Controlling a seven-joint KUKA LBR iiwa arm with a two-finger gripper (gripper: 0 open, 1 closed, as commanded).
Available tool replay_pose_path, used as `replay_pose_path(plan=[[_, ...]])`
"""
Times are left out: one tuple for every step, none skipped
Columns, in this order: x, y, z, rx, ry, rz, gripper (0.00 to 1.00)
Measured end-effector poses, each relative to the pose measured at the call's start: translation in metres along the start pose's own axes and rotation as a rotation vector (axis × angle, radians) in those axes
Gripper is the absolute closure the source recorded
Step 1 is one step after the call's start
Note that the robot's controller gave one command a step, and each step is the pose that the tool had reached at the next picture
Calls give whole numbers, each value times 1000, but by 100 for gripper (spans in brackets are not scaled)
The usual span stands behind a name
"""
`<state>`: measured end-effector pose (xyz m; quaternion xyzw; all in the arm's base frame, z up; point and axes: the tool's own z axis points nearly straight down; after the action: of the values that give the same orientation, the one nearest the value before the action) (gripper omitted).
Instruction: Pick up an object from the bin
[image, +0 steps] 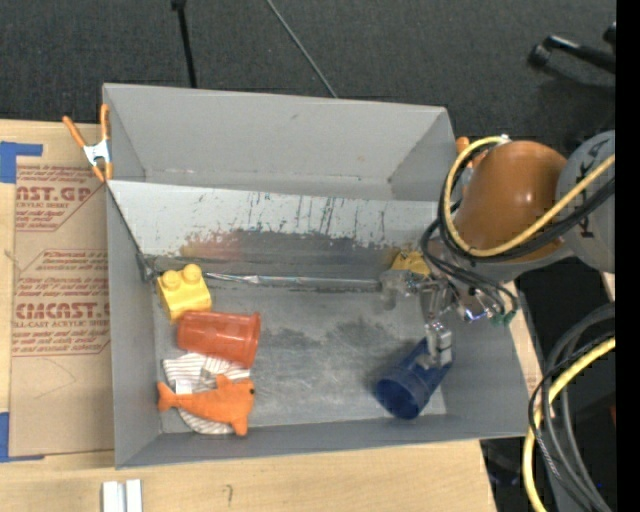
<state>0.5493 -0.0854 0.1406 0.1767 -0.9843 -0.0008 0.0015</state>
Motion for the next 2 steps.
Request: replay_pose_path(plan=[[33, -4, -24, 8, -15, -127, 0], [34, -6, 36, 6, -5, -283, 0]])
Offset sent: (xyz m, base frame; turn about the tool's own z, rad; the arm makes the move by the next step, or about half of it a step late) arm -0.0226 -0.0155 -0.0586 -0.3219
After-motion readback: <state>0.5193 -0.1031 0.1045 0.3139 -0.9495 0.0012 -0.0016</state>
